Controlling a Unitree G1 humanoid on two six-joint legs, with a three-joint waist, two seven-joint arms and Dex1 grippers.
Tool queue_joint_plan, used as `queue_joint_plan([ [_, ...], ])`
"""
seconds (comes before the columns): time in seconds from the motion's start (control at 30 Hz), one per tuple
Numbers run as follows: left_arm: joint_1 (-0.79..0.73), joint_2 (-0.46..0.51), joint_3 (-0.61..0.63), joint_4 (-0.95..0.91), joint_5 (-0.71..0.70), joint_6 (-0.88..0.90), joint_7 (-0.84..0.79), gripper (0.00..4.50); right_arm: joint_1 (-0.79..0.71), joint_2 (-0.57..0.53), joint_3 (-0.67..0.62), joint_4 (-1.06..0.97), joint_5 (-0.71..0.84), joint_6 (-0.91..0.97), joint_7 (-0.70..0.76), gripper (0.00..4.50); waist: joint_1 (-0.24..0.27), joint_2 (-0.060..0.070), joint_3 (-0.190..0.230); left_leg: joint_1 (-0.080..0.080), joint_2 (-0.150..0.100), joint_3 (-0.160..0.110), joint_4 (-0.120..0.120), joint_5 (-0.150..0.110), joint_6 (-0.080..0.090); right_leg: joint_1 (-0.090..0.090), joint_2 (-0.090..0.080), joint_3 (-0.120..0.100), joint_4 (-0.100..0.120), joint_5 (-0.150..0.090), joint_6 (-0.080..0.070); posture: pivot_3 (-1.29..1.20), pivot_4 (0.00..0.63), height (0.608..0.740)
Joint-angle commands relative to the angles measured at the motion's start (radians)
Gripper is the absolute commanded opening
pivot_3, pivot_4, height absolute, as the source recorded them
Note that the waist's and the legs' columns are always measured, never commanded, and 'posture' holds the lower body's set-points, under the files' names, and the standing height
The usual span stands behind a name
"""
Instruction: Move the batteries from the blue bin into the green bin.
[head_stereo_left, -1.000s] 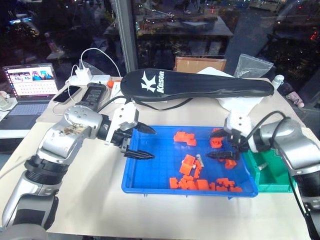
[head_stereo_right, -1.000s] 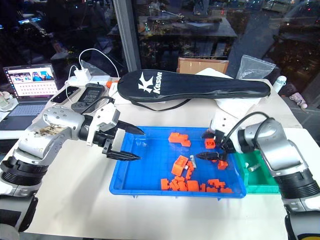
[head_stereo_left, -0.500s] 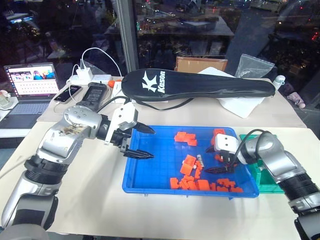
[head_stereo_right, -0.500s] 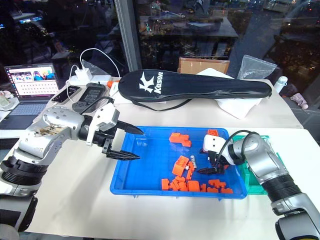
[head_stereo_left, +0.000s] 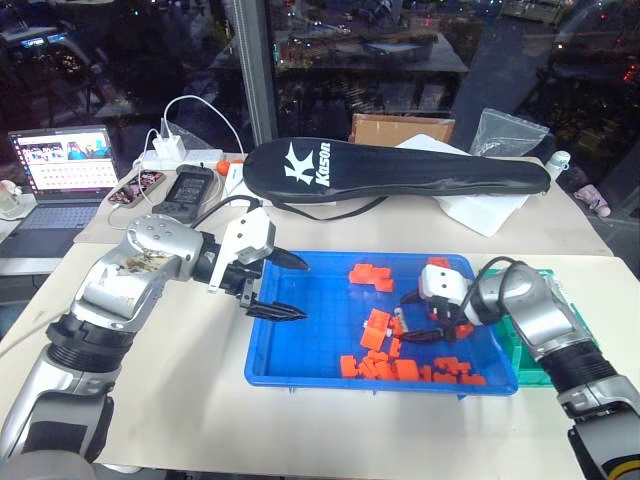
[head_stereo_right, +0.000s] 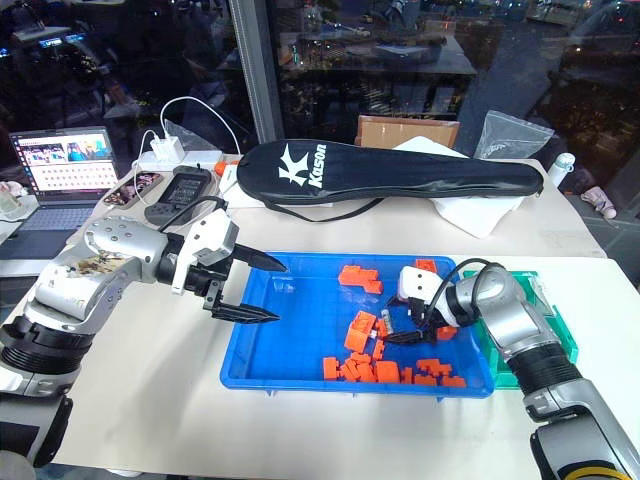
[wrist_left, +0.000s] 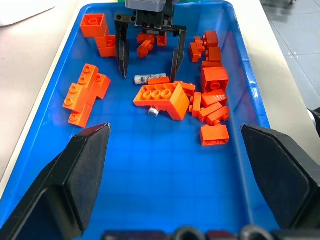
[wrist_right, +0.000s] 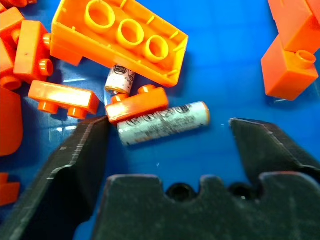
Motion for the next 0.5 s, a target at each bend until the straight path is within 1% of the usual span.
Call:
queue_joint_plan([
  [0.03,-0.013,0.008,0.023,-0.020,-0.003,-0.010,0.004,4.50,-0.004,-0.013,-0.028,-0.040,0.010,0.016,0.006,2.50,0.000,0.000,0.000,0.000,0.000,0.000,0.000,0.000,0.000,0.000,0.000,0.000,0.000,0.000,0.000,0.00,0.150,0.731],
  [0.1,-0.016,0.005,0.020,-0.015,-0.002,-0.013,0.003,4.50,-0.005,-0.024,-0.046,-0.058,0.019,0.035,0.005,2.50,0.000,0.000,0.000,0.000,0.000,0.000,0.000,0.000,0.000,0.000,0.000,0.000,0.000,0.000,0.000,0.00,0.150,0.731],
  [0.17,-0.019,0.001,0.016,-0.011,-0.001,-0.016,0.001,4.50,-0.003,-0.058,-0.064,-0.104,0.027,0.070,0.014,2.50,0.002,0.000,0.000,0.000,0.000,0.000,0.000,0.000,0.000,0.000,0.000,0.000,0.000,0.000,0.000,0.00,0.150,0.731],
  [0.33,-0.030,-0.016,0.004,0.006,0.005,-0.029,-0.006,4.50,-0.004,-0.148,-0.143,-0.246,0.090,0.212,0.030,2.50,0.006,0.000,0.000,0.000,0.000,0.000,0.000,0.000,0.000,0.000,0.000,0.000,0.000,0.000,0.000,0.00,0.150,0.731],
  [0.37,-0.034,-0.021,0.001,0.010,0.007,-0.032,-0.008,4.50,-0.003,-0.175,-0.168,-0.273,0.103,0.244,0.033,2.50,0.006,0.000,0.000,0.000,0.000,0.000,0.000,0.000,0.000,0.000,0.000,0.000,0.000,0.000,0.000,0.00,0.150,0.731],
  [0.5,-0.048,-0.042,-0.016,0.033,0.014,-0.052,-0.024,4.50,0.005,-0.348,-0.301,-0.307,0.122,0.347,0.032,2.50,0.015,0.001,0.000,-0.001,0.000,0.000,0.000,0.000,0.000,-0.001,0.000,0.000,0.000,0.000,0.000,0.00,0.150,0.731],
])
